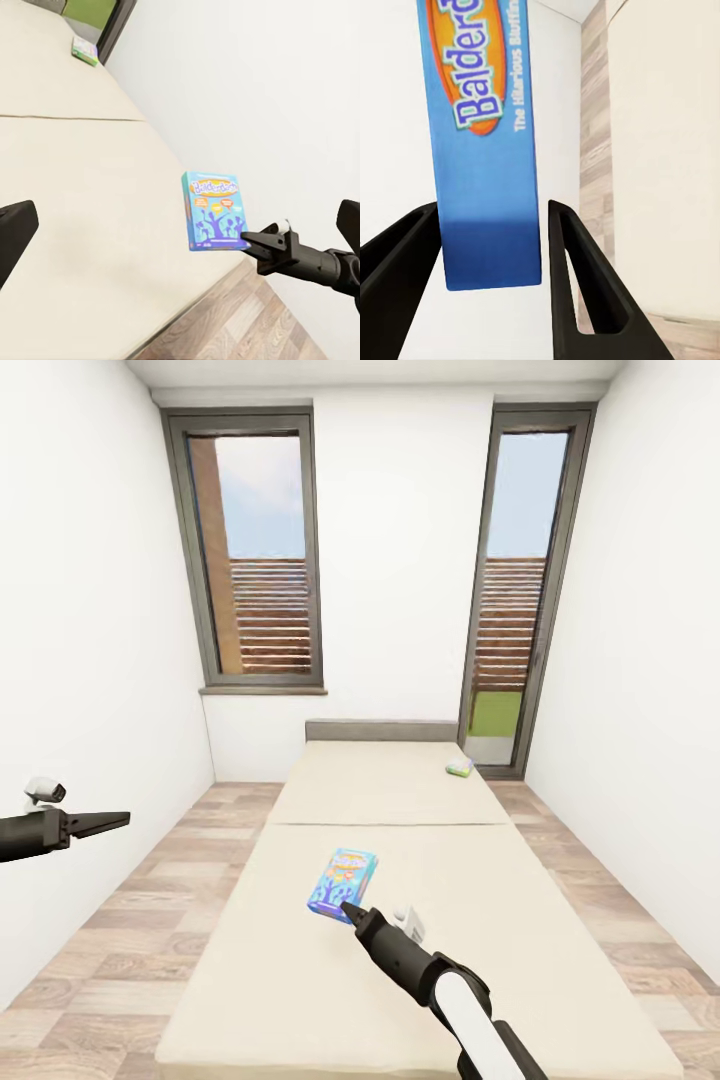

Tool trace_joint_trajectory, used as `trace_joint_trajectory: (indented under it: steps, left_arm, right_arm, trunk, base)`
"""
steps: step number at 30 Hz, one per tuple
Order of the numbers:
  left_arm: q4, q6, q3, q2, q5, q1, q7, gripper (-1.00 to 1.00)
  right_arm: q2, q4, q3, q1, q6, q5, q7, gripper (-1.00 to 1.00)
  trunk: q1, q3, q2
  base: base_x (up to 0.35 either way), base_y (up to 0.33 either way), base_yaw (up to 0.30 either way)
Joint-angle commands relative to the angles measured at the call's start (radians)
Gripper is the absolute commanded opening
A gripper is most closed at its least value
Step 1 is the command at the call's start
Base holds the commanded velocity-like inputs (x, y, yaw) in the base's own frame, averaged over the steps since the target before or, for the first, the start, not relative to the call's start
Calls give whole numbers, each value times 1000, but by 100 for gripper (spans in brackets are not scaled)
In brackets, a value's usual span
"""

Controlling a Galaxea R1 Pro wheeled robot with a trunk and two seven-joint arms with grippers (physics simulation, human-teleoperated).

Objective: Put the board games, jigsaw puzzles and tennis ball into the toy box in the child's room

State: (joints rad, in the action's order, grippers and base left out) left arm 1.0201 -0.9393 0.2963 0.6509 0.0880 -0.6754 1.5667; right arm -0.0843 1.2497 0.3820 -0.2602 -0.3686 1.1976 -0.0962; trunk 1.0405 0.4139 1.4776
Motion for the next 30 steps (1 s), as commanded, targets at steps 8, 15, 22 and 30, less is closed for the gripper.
trace_joint_trajectory:
  steps: [8, 15, 22, 30]
  left_arm:
    - [0, -11, 0, -1, -1, 0, 4, 100]
    - [0, -11, 0, -2, -1, -1, 4, 100]
    - [0, -14, -4, -2, 0, -1, 4, 100]
    - [0, -18, -18, -2, -1, -1, 4, 100]
  right_arm:
    - [0, 1, 0, -1, 1, 10, -8, -100]
    - [0, 0, 0, -1, 2, 10, -8, -100]
    - [1, -9, -3, -1, 2, 8, -8, -100]
    - [38, -14, -5, -2, 2, 8, -8, -100]
  trunk:
    - [-31, -24, -56]
    - [-58, -46, -105]
    - [-84, -68, -154]
    - [-115, -93, -210]
  base:
    - [0, 0, 0]
    - [0, 0, 0]
    - [0, 0, 0]
    - [0, 0, 10]
